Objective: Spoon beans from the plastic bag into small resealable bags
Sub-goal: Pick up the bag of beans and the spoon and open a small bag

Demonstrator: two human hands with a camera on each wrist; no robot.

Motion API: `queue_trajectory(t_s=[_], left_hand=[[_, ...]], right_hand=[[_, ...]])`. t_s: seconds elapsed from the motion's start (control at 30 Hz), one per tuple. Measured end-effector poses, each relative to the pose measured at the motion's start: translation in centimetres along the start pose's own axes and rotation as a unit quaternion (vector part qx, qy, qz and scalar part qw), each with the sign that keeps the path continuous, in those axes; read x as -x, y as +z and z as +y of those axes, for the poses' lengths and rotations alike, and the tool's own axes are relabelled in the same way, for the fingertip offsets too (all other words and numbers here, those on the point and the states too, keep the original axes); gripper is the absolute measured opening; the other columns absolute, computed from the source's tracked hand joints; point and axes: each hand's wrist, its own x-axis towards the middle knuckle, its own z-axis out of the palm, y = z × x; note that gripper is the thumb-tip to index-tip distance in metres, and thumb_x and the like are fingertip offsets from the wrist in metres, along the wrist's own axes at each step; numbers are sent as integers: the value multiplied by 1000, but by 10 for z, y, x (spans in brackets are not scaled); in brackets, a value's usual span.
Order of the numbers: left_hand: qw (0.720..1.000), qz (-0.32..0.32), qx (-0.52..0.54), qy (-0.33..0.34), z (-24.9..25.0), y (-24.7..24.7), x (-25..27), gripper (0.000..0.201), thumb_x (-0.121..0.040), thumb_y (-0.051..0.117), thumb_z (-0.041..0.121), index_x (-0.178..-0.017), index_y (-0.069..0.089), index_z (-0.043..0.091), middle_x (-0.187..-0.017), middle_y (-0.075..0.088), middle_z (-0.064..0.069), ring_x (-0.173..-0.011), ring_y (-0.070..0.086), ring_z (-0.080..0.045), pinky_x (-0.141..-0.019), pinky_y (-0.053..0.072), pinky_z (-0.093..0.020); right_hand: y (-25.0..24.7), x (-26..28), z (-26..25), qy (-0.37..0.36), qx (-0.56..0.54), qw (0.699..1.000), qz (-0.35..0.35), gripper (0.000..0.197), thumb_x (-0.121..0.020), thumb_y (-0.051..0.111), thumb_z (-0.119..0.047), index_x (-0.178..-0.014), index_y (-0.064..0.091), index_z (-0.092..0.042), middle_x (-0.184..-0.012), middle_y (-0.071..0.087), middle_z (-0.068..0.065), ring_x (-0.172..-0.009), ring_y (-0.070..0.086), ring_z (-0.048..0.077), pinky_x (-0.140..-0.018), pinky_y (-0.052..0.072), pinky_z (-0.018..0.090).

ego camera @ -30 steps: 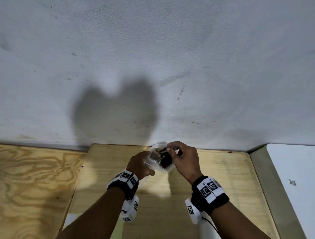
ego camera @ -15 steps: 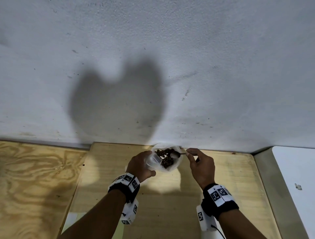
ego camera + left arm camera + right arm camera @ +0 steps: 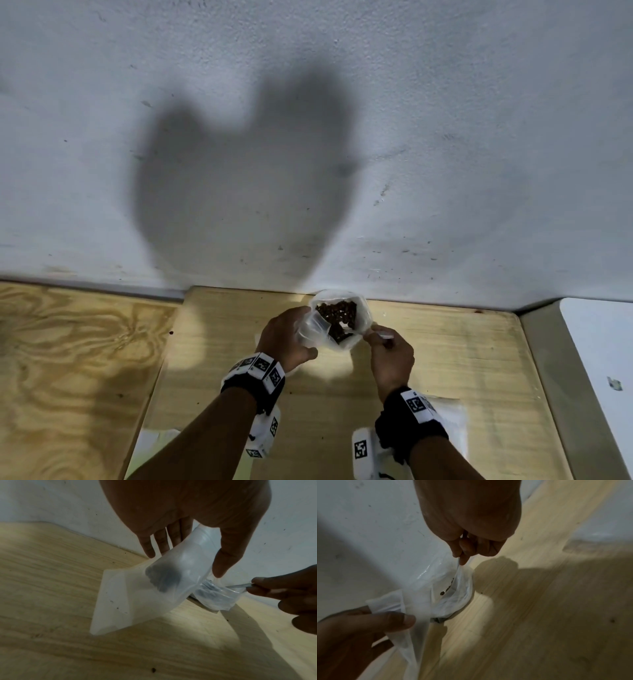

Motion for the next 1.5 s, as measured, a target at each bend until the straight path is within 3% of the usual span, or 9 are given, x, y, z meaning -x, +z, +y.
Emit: queue_trajectory(t_s=[0.3,0.47,0.67,0.77,0.87,1.17,1.3,1.4,1.5], left_hand=[[999,-29,15,-37,5,-6,-8,91,-58,89,30,-140,48,26,-138,55,5,-119,56,-17,-98,46,-27],[998,-36,10,-46,8,-7,-8,97,-56,90,30,-142,45,24,-141,53,4,-123,53,-17,-100,43,-25],[998,-38,2,-51,13,-9,-7,101,-58,90,30,-145,40,22,-146,48,2,-129,49,-17,-105,38,-25],[998,-40,-3,-51,17,-10,-5,100,-60,89,28,-146,39,22,-147,47,2,-130,48,-18,-107,38,-26],[997,-42,0,-58,19,-11,-4,99,-61,89,26,-146,39,22,-147,47,1,-130,48,-19,-108,39,-28],[996,-49,22,-77,22,-13,-4,93,-61,89,22,-143,44,21,-142,51,1,-118,55,-15,-93,44,-22],[994,-44,49,-88,22,-14,-2,97,-58,90,22,-143,44,21,-143,50,0,-126,51,-19,-103,42,-25],[990,-21,96,-97,19,-13,1,94,-53,92,18,-137,49,22,-135,54,1,-113,55,-16,-93,46,-24],[990,14,114,-79,16,-11,8,91,-49,93,22,-130,51,23,-128,56,2,-106,55,-13,-87,46,-23]], right_hand=[[-24,-12,-20,31,-68,997,31,9,-82,74,-6,-79,78,-14,-90,77,4,-86,72,22,-87,57,41],[-43,-11,-35,11,-126,992,6,15,-85,70,1,-76,75,-10,-91,75,17,-61,56,12,-67,46,33],[-50,-6,-61,3,-160,986,-42,9,-86,71,-1,-79,73,-7,-82,72,14,-47,50,2,-48,36,20],[-40,-6,-70,-51,-123,990,-51,23,-82,73,0,-69,75,-19,-78,74,5,-61,59,12,-57,42,27],[-28,-3,-80,-147,-17,987,-68,27,-79,76,-3,-70,74,-29,-71,73,-13,-66,64,4,-65,48,25],[-15,10,-116,-335,144,916,-169,14,-85,75,-24,-93,76,-35,-85,75,-16,-72,66,0,-65,50,19],[-30,2,-113,-264,40,957,-117,21,-87,73,-14,-86,72,-35,-85,74,-13,-75,67,3,-67,50,19],[-43,-4,-95,-176,-13,983,-43,19,-91,65,-8,-86,72,-25,-89,75,-9,-87,69,10,-74,52,26],[-47,-5,-73,-108,10,994,-30,18,-93,62,-10,-83,73,-21,-81,75,-5,-76,67,6,-73,49,29]])
